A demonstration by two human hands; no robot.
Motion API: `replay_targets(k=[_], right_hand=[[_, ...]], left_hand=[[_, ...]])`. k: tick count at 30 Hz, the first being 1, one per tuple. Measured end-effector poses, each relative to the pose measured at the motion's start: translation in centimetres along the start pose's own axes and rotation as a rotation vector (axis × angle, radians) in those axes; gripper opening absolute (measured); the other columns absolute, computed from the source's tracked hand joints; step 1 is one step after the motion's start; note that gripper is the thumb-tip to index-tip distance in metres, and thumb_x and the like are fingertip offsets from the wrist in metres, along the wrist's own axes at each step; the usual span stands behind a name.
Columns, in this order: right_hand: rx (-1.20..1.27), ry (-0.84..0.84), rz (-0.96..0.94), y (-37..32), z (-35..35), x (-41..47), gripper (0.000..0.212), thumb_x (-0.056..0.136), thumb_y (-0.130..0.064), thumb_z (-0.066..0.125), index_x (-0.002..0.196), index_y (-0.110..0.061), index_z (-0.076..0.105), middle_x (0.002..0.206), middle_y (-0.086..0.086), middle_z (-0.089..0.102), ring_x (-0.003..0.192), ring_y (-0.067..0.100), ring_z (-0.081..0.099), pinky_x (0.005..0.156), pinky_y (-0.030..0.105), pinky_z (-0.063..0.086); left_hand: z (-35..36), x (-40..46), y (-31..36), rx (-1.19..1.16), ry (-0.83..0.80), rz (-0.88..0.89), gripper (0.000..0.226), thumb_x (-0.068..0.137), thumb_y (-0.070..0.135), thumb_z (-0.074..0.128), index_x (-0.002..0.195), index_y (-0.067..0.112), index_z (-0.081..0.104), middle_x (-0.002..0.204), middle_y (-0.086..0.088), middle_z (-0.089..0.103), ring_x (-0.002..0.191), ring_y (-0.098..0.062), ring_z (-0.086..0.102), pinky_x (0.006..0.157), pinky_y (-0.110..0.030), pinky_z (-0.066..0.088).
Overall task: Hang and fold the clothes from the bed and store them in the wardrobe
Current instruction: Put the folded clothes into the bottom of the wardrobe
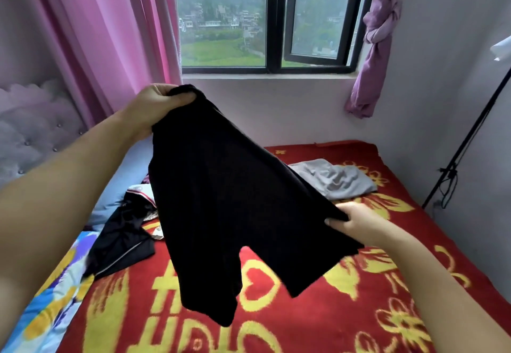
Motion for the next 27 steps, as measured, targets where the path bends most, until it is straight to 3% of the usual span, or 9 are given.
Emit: replay_targets(k=[3,7,9,13,16,19,23,25,27], right_hand=[[-0.202,0.123,0.06,1.3,-2.0,4.1,0.019,0.097,-0.025,0.055,0.084,-0.015,0.065,0.076,0.001,0.066,0.07,0.016,0.06,0.062,0.031,0.041],[-0.206,0.376,0.09,0.3,-5.0,8.1,0.016,0.096,-0.013,0.049,0.101,-0.01,0.064,0.093,0.014,0.067,0.093,0.034,0.062,0.068,0.036,0.039],[-0.194,0.544,0.079,-1.0,-6.9,9.0,0.021,0.092,-0.008,0.048,0.104,-0.015,0.064,0.095,0.015,0.067,0.092,0.037,0.061,0.066,0.036,0.038],[-0.135,0.731,0.057,-1.3,-8.8,9.2,0.028,0.088,-0.007,0.049,0.11,-0.018,0.062,0.093,0.019,0.069,0.089,0.04,0.063,0.068,0.039,0.044],[-0.027,0.768,0.056,0.9,-8.1,8.2,0.025,0.091,-0.009,0.045,0.108,-0.016,0.061,0.085,0.017,0.067,0.078,0.038,0.064,0.067,0.041,0.048],[-0.04,0.737,0.142,5.1,-5.7,7.0,0.029,0.085,0.001,0.05,0.107,-0.013,0.062,0.082,0.017,0.067,0.064,0.028,0.059,0.055,0.033,0.039],[0.101,0.523,0.358,12.1,1.5,5.1,0.034,0.081,0.009,0.043,0.097,-0.014,0.064,0.084,0.018,0.067,0.063,0.031,0.066,0.061,0.033,0.054],[0.105,0.444,0.462,15.4,5.7,3.4,0.036,0.081,0.012,0.039,0.097,-0.008,0.065,0.082,0.015,0.062,0.055,0.021,0.058,0.056,0.017,0.05],[0.078,0.334,0.573,19.3,10.3,1.4,0.035,0.082,0.012,0.04,0.1,-0.006,0.064,0.088,0.014,0.061,0.065,0.026,0.053,0.059,0.025,0.042]], left_hand=[[-0.4,2.7,-2.4,0.198,0.089,-0.026,0.008,0.088,0.025,0.071,0.08,0.024,0.074,0.081,0.0,0.073,0.065,-0.007,0.069,0.06,-0.017,0.055],[-1.8,6.3,-2.1,0.177,0.327,-0.001,0.013,0.089,0.028,0.068,0.098,0.019,0.07,0.092,-0.003,0.068,0.083,-0.017,0.065,0.081,-0.029,0.055],[-2.3,7.0,-0.2,0.095,0.396,0.072,0.02,0.088,0.027,0.069,0.105,0.016,0.069,0.086,0.003,0.067,0.076,-0.008,0.063,0.074,-0.019,0.054],[-1.8,5.0,2.9,-0.031,0.369,0.211,0.003,0.088,0.021,0.069,0.086,0.022,0.068,0.074,0.014,0.068,0.062,0.004,0.064,0.064,-0.014,0.052],[-0.1,0.4,2.1,-0.016,0.205,0.219,0.019,0.088,0.012,0.068,0.081,0.029,0.074,0.067,0.018,0.071,0.063,0.006,0.065,0.061,-0.011,0.051],[3.2,-5.2,-2.4,0.046,-0.133,0.188,0.038,0.083,-0.005,0.066,0.077,0.03,0.078,0.066,0.018,0.07,0.06,0.007,0.062,0.06,-0.007,0.048],[9.9,-12.4,-12.3,0.234,-0.568,0.007,0.022,0.085,-0.005,0.067,0.089,0.015,0.074,0.064,0.025,0.065,0.059,0.013,0.054,0.058,-0.004,0.04],[13.6,-16.5,-18.3,0.317,-0.735,-0.089,0.017,0.087,0.001,0.067,0.101,0.008,0.073,0.082,0.02,0.071,0.076,0.008,0.06,0.069,-0.014,0.046],[17.4,-21.9,-24.2,0.448,-0.897,-0.151,0.028,0.089,0.006,0.061,0.115,0.012,0.068,0.105,0.003,0.072,0.097,-0.011,0.065,0.084,-0.029,0.047]])
Point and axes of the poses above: each hand's wrist, its own x-axis towards the middle knuckle, its own z-axis out of the palm, y = z × x, the point moved 5 cm from there along x, towards the middle knuckle
